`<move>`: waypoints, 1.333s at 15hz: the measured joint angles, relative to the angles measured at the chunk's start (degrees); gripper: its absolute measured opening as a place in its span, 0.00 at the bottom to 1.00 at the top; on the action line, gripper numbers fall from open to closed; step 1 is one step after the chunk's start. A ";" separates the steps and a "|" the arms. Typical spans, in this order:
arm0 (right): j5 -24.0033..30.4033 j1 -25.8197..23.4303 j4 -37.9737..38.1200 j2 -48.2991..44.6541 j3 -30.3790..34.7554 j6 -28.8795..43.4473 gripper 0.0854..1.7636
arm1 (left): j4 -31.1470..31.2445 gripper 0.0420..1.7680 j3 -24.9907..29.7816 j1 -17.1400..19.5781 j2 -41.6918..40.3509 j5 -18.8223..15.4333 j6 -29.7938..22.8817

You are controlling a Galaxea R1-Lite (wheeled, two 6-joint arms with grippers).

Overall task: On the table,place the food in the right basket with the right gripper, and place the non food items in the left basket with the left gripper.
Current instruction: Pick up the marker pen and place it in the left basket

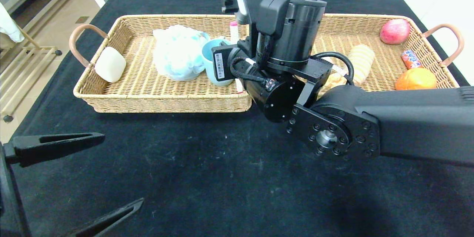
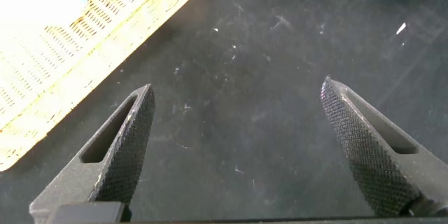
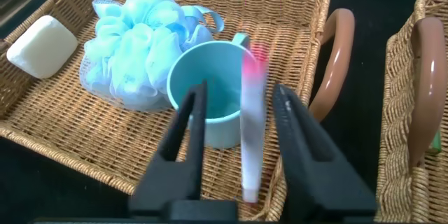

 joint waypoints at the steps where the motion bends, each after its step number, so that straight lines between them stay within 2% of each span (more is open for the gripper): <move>1: 0.00 0.06 0.00 0.00 0.06 0.00 0.48 | 0.00 0.97 0.02 0.00 0.00 0.00 0.00; 5: -0.17 0.24 -0.13 -0.46 1.57 -1.60 0.67 | 0.00 0.97 0.02 -0.09 -0.04 0.00 0.06; 9: -0.17 1.05 -0.11 -3.66 7.17 -1.62 0.79 | -0.09 0.97 -0.05 -0.04 -0.26 0.06 -0.02; 14: 0.39 2.23 0.96 -13.84 22.10 -1.88 0.87 | -0.20 0.97 -0.44 0.46 0.55 0.57 -0.68; 16: 1.55 1.95 2.80 -19.63 29.06 -1.96 0.89 | -0.27 0.97 -0.68 2.22 1.27 0.50 -0.82; 18: 4.30 -0.06 5.77 -26.40 35.54 -1.82 0.91 | -0.33 0.97 -0.83 5.10 1.95 0.09 -1.40; 20: 8.57 -4.44 10.03 -33.49 40.72 -1.66 0.92 | -0.29 0.97 -1.10 7.90 2.54 0.00 -2.74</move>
